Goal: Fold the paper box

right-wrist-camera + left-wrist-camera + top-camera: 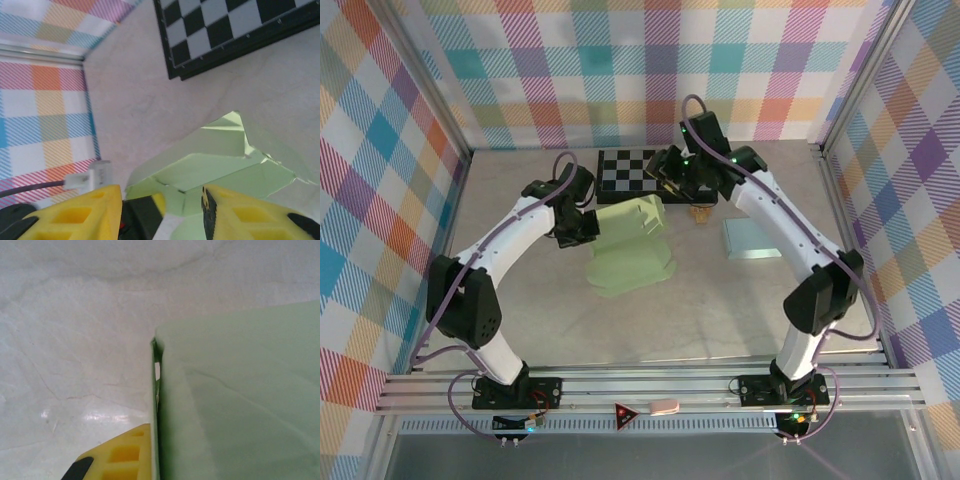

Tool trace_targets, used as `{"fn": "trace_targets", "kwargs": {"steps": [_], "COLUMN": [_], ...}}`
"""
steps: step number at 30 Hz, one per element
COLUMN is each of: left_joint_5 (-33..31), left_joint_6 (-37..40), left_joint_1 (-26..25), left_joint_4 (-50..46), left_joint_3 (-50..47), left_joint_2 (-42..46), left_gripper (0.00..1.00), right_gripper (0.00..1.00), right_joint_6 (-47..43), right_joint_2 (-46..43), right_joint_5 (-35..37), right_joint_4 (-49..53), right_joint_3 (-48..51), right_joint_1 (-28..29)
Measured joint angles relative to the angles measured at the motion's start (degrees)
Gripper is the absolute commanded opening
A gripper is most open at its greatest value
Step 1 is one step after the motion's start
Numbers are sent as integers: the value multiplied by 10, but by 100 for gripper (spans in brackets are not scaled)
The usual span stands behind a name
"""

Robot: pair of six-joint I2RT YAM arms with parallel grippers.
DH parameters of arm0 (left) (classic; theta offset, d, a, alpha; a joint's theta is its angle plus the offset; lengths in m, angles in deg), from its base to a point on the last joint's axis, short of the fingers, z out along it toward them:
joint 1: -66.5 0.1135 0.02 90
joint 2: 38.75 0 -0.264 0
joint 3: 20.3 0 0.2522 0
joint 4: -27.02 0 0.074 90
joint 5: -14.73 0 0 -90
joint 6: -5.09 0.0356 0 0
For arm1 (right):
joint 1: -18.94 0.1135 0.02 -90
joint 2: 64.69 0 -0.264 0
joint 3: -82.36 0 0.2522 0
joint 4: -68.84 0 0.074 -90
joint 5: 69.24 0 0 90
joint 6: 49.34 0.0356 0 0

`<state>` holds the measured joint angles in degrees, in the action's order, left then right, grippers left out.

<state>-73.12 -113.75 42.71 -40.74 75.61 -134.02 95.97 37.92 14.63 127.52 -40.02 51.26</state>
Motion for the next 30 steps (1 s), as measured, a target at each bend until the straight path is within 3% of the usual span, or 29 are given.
{"fn": "trace_targets", "kwargs": {"steps": [5, 14, 30], "left_joint_5": [0, -1, -2], "left_joint_6": [2, 1, -2], "left_joint_1": [-15, -25, -31], "left_joint_4": [-20, -31, -30], "left_joint_3": [9, 9, 17], "left_joint_2": [3, 7, 7], "left_gripper": [0, 0, 0], "right_gripper": [47, 48, 44], "right_joint_6": [-22, -82, -101], "right_joint_2": [70, 127, 156], "right_joint_5": [1, 47, 39], "right_joint_4": [72, 134, 154], "right_joint_3": [-81, -137, -128], "right_joint_1": [23, 40, 40]}}
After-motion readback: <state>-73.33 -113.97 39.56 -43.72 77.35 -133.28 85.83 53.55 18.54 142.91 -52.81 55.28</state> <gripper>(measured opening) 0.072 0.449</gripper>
